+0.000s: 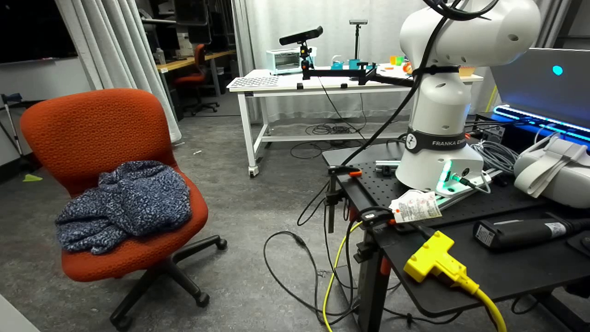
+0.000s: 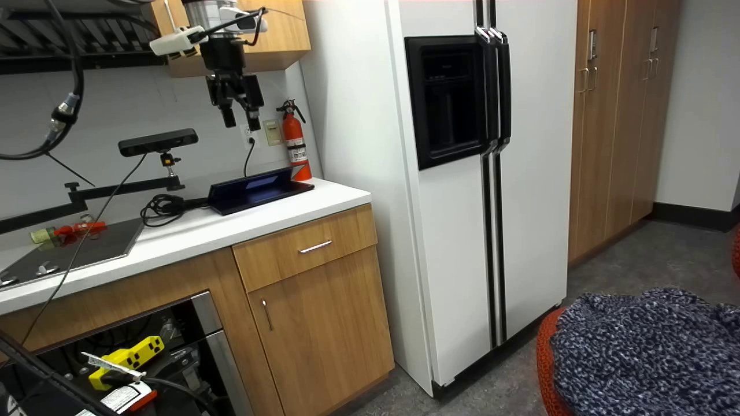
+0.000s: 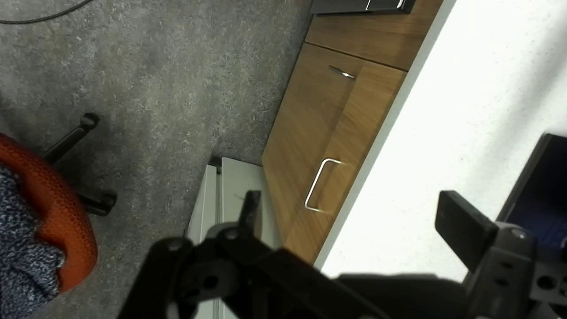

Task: Fully open the top drawer of the lower cabinet

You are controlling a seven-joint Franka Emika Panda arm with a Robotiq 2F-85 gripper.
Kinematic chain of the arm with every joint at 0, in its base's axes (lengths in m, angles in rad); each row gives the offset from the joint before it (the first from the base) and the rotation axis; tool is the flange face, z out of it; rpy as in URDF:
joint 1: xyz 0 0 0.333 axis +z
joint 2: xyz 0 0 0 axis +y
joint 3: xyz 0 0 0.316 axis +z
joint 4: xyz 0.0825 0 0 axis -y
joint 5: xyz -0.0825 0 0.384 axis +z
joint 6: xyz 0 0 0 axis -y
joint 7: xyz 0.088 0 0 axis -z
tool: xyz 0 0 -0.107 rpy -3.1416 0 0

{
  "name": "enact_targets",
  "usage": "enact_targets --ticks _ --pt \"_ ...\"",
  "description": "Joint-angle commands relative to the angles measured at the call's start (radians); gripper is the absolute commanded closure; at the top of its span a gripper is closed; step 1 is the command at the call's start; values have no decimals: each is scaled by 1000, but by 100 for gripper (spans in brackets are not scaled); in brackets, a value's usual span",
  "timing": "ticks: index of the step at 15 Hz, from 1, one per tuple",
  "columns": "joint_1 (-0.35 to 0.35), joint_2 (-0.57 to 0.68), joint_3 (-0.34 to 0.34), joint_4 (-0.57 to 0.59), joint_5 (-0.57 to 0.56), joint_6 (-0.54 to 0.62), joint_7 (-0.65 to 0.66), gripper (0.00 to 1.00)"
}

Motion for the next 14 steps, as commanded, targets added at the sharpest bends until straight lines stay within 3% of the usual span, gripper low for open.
enact_targets --ticks 1,3,9,14 --pt "-6 1 5 3 -3 -5 0 0" --pt "-13 15 3 36 -26 -19 -6 0" --pt "-42 106 4 5 -169 141 5 0" --pt "-44 205 -11 1 -163 247 5 0"
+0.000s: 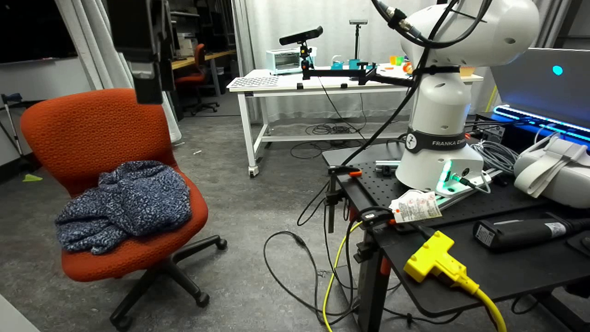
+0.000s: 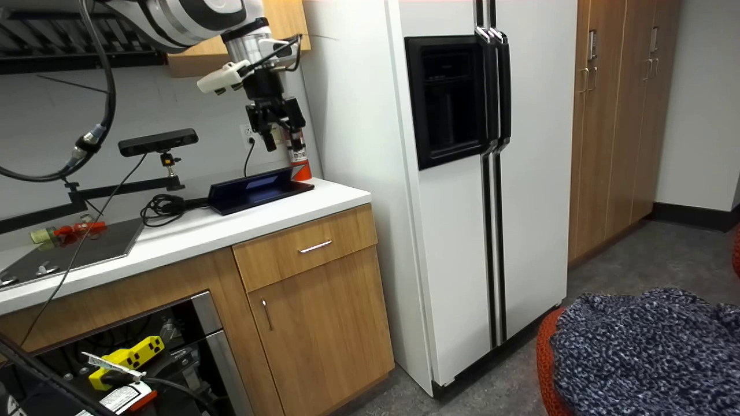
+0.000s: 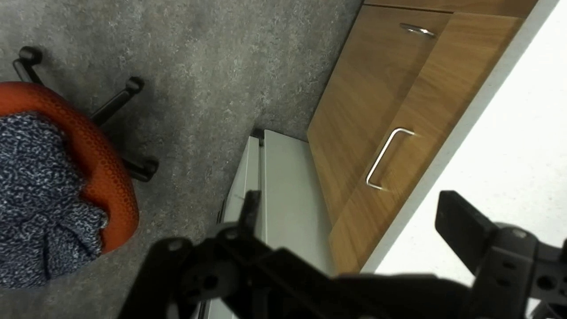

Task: Fully open the top drawer of the lower cabinet

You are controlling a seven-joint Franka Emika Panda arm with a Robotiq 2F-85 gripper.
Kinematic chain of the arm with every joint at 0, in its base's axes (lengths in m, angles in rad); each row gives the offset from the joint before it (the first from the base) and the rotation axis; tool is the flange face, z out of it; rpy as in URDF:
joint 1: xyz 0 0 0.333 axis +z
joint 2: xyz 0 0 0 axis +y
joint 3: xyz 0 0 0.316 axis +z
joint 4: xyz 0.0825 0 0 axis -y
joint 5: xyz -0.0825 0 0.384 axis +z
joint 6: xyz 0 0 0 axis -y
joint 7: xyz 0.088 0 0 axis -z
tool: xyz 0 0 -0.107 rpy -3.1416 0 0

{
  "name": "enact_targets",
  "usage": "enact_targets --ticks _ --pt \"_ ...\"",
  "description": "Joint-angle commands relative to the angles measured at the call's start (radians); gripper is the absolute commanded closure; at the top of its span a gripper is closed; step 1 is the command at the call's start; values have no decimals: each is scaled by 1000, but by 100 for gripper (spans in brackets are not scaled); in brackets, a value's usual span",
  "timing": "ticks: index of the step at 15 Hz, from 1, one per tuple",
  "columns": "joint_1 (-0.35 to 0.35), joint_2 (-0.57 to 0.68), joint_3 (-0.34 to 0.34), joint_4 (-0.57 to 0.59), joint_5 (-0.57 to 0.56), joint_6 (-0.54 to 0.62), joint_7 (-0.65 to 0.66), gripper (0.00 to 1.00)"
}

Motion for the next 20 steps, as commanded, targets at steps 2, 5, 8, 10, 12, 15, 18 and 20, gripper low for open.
enact_targets --ticks 2,5,8,10,12,15,18,20 --pt "0 80 -5 8 14 64 -5 0" --pt "2 96 -7 6 42 44 -19 0" --pt "2 100 -5 3 19 42 -1 0" --pt "2 100 -5 3 20 42 -1 0" --pt "6 120 -2 6 29 50 -18 0" --pt "19 154 10 4 40 82 -39 0" --pt "32 201 24 12 41 118 -45 0" --pt "38 244 28 21 46 160 -36 0"
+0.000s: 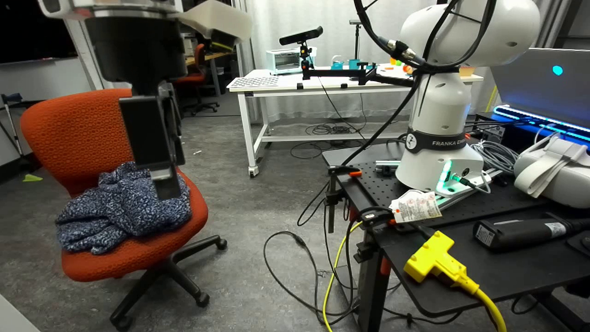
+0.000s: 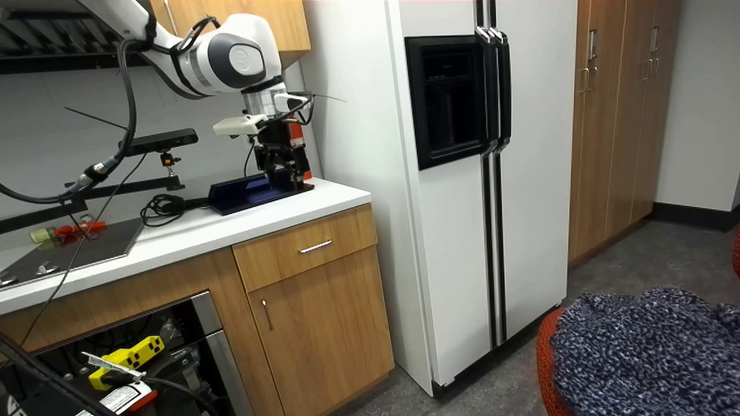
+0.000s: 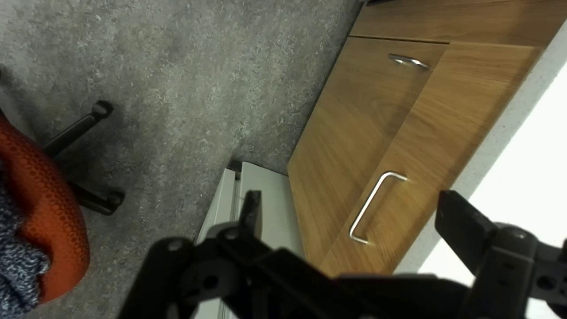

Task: Fully open the top drawer of the lower cabinet

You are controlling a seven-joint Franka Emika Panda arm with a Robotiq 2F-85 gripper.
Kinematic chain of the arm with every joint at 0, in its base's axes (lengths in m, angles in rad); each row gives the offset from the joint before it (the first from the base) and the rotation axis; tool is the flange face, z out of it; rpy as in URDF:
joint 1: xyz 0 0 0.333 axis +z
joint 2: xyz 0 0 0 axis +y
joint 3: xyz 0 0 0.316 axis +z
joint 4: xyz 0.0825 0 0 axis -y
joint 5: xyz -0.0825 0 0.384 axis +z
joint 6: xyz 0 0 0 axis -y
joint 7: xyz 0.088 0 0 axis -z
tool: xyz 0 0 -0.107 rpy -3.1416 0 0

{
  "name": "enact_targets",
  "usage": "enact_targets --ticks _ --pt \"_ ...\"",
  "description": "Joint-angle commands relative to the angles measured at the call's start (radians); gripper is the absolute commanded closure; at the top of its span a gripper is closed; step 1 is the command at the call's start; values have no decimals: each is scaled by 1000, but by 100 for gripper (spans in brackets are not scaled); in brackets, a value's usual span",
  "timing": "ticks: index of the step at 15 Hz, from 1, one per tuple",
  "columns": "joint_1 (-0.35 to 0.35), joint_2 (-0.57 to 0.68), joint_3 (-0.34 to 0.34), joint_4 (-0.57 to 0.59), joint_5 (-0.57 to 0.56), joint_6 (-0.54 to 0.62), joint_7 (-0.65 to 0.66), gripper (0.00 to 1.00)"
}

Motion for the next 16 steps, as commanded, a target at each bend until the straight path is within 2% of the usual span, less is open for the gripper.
enact_targets --ticks 1,5,11,16 --pt "12 78 3 25 20 81 -19 0" --pt "14 159 -3 47 3 163 -13 0" --pt "0 286 18 112 115 267 -63 0" --pt "-36 362 52 133 199 290 -152 0"
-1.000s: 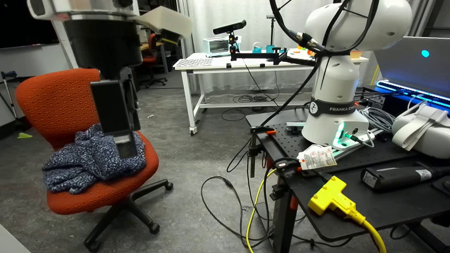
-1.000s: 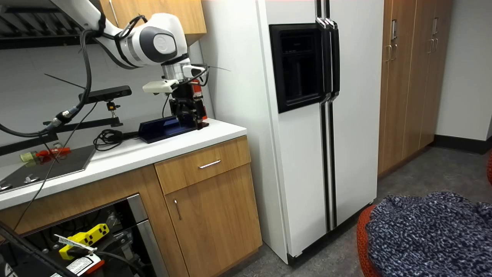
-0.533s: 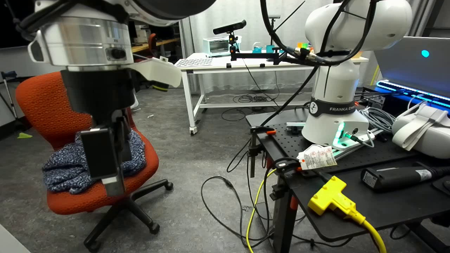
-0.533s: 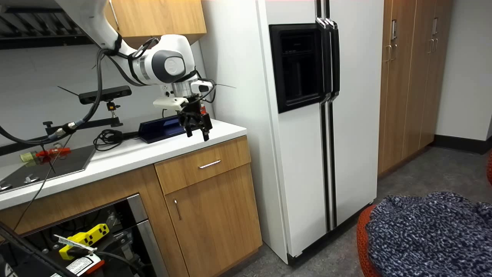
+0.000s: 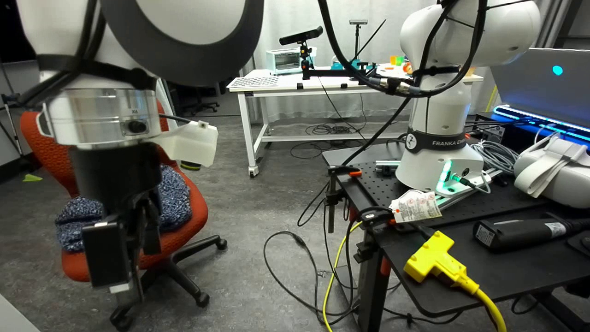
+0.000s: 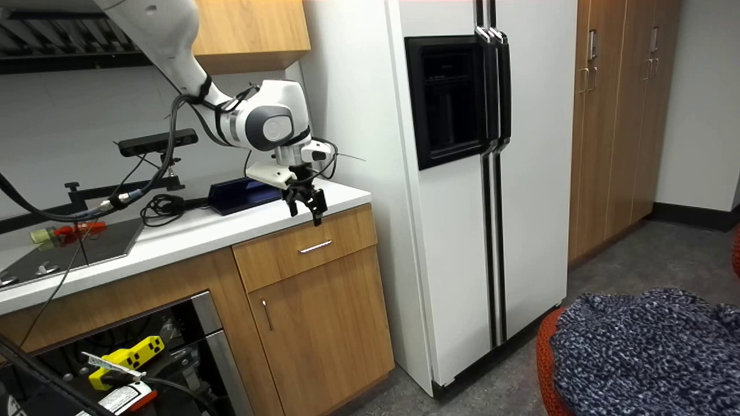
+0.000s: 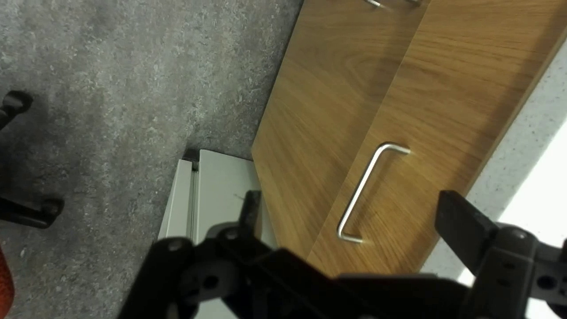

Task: Fully open the top drawer of the lower cabinet

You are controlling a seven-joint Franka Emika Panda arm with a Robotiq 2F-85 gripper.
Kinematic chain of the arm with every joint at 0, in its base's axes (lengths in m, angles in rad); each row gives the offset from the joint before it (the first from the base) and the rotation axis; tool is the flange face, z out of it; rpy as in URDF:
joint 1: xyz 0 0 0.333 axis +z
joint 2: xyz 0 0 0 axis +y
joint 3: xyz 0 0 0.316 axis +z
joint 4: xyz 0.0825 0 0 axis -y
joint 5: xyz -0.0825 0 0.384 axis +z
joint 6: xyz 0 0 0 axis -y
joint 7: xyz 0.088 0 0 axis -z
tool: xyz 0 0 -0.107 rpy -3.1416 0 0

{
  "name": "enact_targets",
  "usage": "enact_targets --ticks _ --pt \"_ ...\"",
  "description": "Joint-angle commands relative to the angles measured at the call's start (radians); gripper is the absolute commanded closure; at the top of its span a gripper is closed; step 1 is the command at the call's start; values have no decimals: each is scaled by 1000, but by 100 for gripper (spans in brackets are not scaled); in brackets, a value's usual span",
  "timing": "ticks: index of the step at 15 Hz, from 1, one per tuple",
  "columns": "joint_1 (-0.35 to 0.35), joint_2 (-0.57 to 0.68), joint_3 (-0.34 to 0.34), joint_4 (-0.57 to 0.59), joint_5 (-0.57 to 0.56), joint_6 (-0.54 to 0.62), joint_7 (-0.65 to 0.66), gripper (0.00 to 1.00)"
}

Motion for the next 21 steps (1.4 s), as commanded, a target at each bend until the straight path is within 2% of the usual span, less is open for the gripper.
enact_targets --ticks 1,13,21 --pt "-4 15 4 7 16 -2 -18 0" --pt "-39 108 29 72 56 0 -91 0" --pt "-91 267 81 212 98 0 -186 0"
